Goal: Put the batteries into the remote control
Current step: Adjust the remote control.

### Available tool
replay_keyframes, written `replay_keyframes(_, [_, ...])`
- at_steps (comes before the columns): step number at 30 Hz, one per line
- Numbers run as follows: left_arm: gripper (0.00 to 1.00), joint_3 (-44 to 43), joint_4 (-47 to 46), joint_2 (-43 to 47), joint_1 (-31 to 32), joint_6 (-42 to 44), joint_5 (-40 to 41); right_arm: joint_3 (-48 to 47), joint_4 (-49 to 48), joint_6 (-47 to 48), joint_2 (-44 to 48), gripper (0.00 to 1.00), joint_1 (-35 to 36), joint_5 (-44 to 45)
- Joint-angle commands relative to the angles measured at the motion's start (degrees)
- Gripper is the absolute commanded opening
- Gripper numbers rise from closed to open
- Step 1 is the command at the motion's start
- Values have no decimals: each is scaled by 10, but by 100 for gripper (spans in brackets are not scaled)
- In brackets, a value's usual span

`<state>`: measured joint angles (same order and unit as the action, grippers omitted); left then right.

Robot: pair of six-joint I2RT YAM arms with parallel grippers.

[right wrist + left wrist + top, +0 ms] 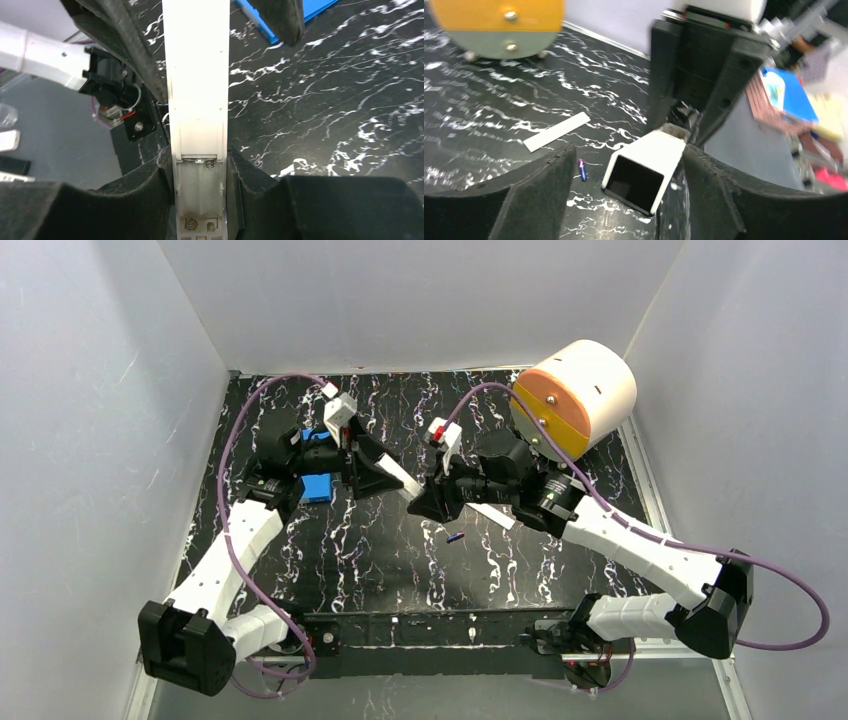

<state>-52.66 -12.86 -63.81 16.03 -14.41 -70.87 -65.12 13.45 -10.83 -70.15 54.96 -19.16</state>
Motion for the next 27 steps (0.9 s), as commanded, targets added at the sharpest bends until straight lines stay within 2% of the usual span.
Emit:
replay_keyframes(1, [83,6,-9,34,2,-123,218,0,-64,-9,40,12,3,93])
replay_keyframes(2, [92,9,-10,34,2,-170,253,3,-73,-11,43,12,3,114])
replay_keyframes(3, [98,10,-10,33,2,-214,276,6,-83,-11,46,12,3,136])
replay_keyframes(7, [99,24,-49,21,6,-395,316,0,-94,2,37,14,11,221])
replay_keyframes(9, [99,58,-116,43,19,-466,349,-13,-92,11,21,15,22,264])
replay_keyframes(11, [99,74,-130,63,35,-502,397,-30,-82,22,-3,15,42,315])
replay_keyframes(15, [98,61,-107,54,41,-548,414,-53,-75,40,-33,15,87,399])
replay_keyframes(17, [88,62,-105,49,50,-564,431,-64,-71,44,-46,14,101,430])
replay_keyframes(22, [55,66,-100,55,65,-580,464,-79,-60,29,-65,14,115,492])
replay_keyframes(24, [50,75,-93,63,75,-593,487,-80,-63,21,-66,14,114,503])
replay_keyframes(27, [49,81,-90,66,103,-589,514,-82,-64,15,-67,14,115,516])
